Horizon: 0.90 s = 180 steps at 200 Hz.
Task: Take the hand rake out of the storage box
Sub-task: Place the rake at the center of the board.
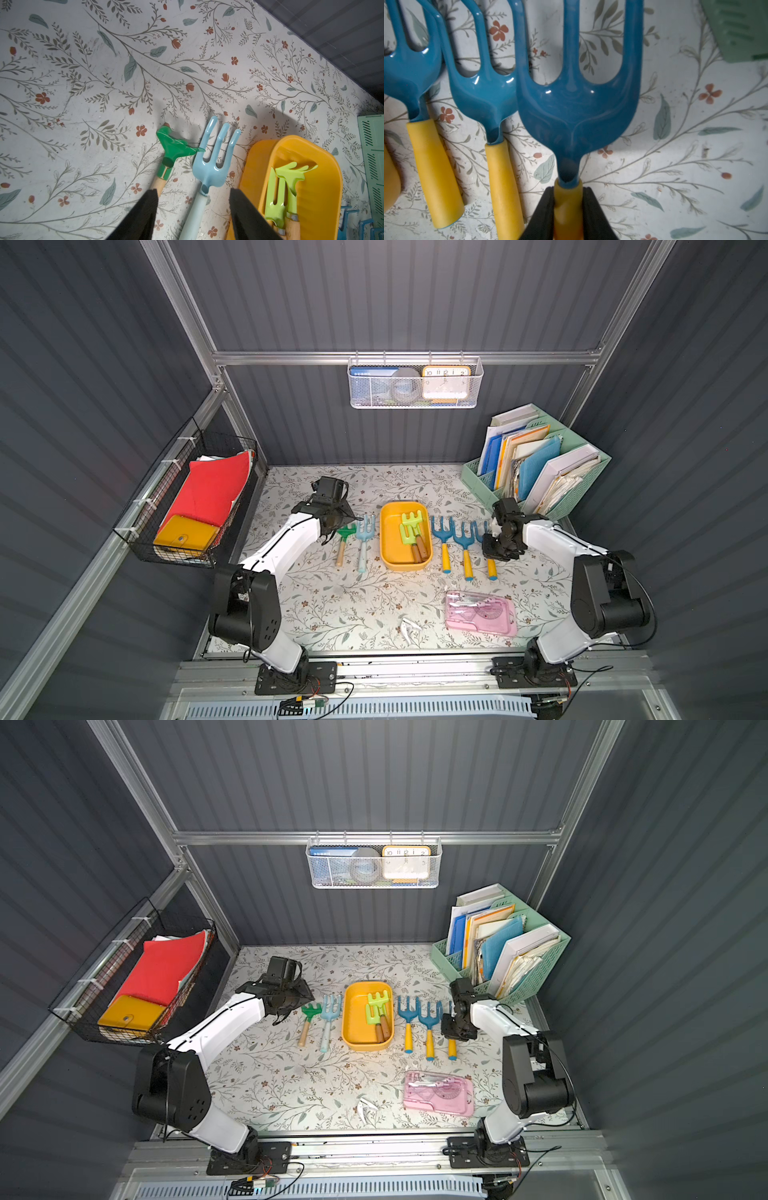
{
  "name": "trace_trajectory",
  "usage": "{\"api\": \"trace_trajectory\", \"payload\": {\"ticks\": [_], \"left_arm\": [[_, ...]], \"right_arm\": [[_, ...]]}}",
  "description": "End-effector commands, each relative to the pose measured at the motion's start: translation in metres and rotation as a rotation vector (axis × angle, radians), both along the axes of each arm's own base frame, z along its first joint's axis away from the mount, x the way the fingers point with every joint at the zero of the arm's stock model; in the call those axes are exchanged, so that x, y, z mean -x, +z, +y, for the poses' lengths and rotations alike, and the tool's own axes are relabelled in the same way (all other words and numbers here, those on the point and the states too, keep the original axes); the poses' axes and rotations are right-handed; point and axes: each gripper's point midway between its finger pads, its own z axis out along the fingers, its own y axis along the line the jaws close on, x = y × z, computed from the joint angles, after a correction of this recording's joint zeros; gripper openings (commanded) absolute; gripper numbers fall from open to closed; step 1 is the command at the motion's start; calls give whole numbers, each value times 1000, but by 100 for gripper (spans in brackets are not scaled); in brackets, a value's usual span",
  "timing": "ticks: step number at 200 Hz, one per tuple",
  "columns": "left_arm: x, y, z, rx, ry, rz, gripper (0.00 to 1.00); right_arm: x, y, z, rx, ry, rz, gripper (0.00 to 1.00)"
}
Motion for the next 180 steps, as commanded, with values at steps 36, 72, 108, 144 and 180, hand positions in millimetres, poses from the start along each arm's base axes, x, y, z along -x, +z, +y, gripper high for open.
{"api": "trace_trajectory", "payload": {"ticks": [36,72,108,144,180], "left_arm": [[0,-3,1,-2,-8,4,60],[1,-8,-1,7,-16,18,60],[2,-5,-3,17,-23,13,60],[3,-6,-3,17,-23,16,60],[4,-8,-3,17,-24,13,60]], "right_arm": [[-13,-5,-7,2,4,18,15],[-17,-7,-8,5,11,23,15],[-17,-12,-8,5,13,39,15],[-20,-14,-6,-2,13,49,16],[-22,-17,-7,1,14,52,18]]}}
